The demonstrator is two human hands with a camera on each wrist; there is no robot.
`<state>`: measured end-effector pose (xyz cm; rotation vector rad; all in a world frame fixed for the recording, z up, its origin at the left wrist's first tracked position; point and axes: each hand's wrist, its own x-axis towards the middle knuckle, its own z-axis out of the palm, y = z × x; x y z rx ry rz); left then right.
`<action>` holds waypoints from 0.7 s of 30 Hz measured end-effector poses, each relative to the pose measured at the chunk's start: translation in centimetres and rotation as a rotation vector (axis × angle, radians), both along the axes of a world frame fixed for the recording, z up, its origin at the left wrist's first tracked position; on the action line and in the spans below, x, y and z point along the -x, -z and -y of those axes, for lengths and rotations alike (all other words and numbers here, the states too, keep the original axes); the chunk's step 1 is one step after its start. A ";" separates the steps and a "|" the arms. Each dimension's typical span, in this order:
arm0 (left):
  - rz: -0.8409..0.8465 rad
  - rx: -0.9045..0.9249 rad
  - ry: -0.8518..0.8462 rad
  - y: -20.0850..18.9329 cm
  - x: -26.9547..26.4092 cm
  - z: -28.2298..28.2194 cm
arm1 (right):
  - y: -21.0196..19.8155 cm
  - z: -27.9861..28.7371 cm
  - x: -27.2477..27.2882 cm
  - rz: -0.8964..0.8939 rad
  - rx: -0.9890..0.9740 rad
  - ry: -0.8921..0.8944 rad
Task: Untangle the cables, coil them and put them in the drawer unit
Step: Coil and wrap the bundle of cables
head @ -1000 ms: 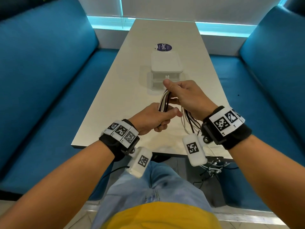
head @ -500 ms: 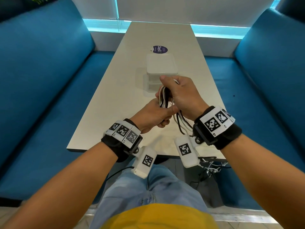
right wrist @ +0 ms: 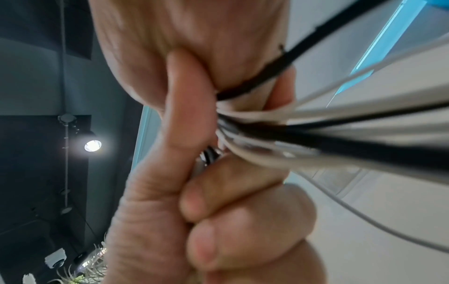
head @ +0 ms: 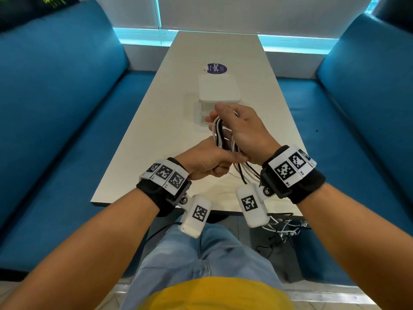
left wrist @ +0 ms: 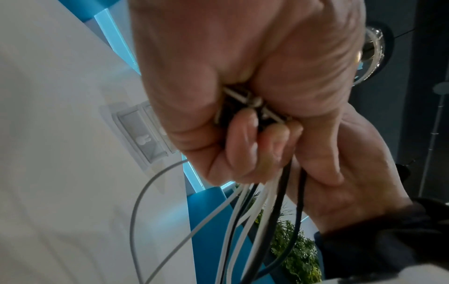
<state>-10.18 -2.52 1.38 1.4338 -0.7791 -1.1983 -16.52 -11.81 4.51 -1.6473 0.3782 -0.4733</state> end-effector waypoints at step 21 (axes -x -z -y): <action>0.062 -0.099 0.113 0.0 0.5 0.7 | -0.7 -0.3 0.1 0.143 -0.244 0.032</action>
